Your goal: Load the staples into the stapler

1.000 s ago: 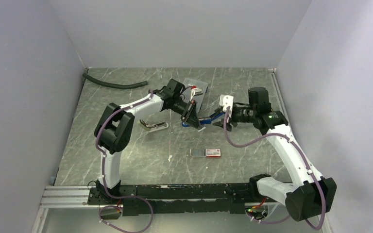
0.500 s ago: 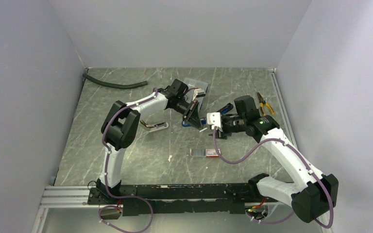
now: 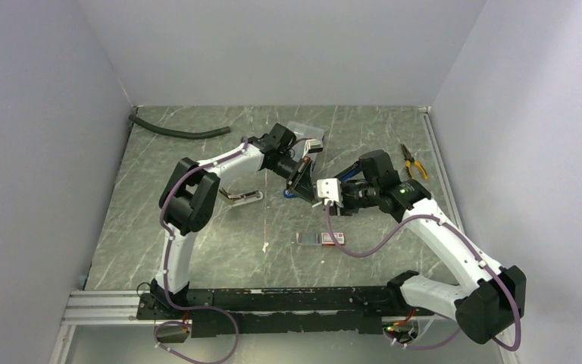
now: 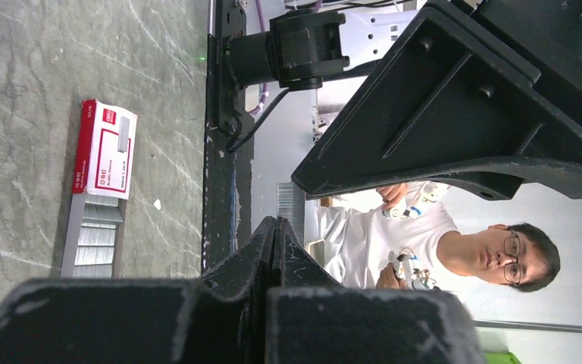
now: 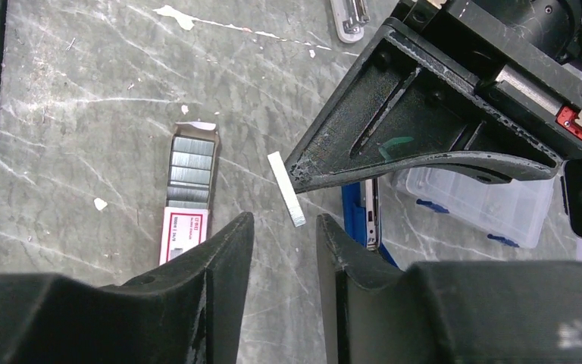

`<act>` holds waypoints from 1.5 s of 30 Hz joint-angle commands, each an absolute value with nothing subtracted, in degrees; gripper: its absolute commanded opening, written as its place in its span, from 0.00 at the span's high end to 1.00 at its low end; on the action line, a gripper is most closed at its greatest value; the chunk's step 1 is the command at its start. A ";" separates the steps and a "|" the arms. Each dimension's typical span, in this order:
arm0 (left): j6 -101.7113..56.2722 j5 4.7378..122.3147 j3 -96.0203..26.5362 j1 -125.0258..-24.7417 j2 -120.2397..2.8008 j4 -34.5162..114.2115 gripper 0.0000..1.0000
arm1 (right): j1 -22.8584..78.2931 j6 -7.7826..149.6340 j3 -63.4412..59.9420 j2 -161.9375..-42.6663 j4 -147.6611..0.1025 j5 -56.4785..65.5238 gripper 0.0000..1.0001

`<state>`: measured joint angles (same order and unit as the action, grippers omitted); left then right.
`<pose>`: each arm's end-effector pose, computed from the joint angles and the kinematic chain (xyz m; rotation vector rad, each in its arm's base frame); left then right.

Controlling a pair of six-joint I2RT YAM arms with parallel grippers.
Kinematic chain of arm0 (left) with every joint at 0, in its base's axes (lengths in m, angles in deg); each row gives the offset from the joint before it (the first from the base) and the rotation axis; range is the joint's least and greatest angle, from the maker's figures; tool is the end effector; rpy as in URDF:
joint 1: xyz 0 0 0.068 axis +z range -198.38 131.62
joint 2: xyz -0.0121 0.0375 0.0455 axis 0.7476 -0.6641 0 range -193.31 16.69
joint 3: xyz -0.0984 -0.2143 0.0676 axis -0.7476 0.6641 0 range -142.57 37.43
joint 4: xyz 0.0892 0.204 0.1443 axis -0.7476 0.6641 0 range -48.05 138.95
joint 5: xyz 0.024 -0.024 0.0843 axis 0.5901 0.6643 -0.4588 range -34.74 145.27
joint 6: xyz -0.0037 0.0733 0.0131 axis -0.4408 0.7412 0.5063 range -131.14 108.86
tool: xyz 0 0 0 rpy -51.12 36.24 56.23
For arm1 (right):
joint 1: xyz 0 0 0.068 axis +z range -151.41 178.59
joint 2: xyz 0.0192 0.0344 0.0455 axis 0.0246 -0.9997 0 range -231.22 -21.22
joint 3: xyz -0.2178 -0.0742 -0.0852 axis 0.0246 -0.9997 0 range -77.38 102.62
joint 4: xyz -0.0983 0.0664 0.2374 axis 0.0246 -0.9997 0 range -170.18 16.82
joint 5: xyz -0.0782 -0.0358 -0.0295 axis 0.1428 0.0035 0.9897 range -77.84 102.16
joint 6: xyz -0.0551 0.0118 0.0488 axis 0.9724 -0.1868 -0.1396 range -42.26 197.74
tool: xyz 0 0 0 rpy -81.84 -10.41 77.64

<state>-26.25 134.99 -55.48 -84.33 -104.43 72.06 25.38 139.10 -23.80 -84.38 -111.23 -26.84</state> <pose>0.3155 -0.3047 0.1777 -0.9157 -2.0818 1.9381 0.2073 0.1488 0.2508 -1.7514 1.3738 0.4917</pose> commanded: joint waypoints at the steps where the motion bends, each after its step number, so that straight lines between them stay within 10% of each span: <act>1: -24.31 137.36 -57.73 -84.77 -105.37 73.03 0.97 | 26.04 140.19 -22.98 -84.49 -109.27 -26.87 0.62; 45: -25.58 137.97 -56.30 -85.47 -104.86 71.02 0.97 | 28.30 142.77 -24.82 -86.02 -109.85 -22.51 0.75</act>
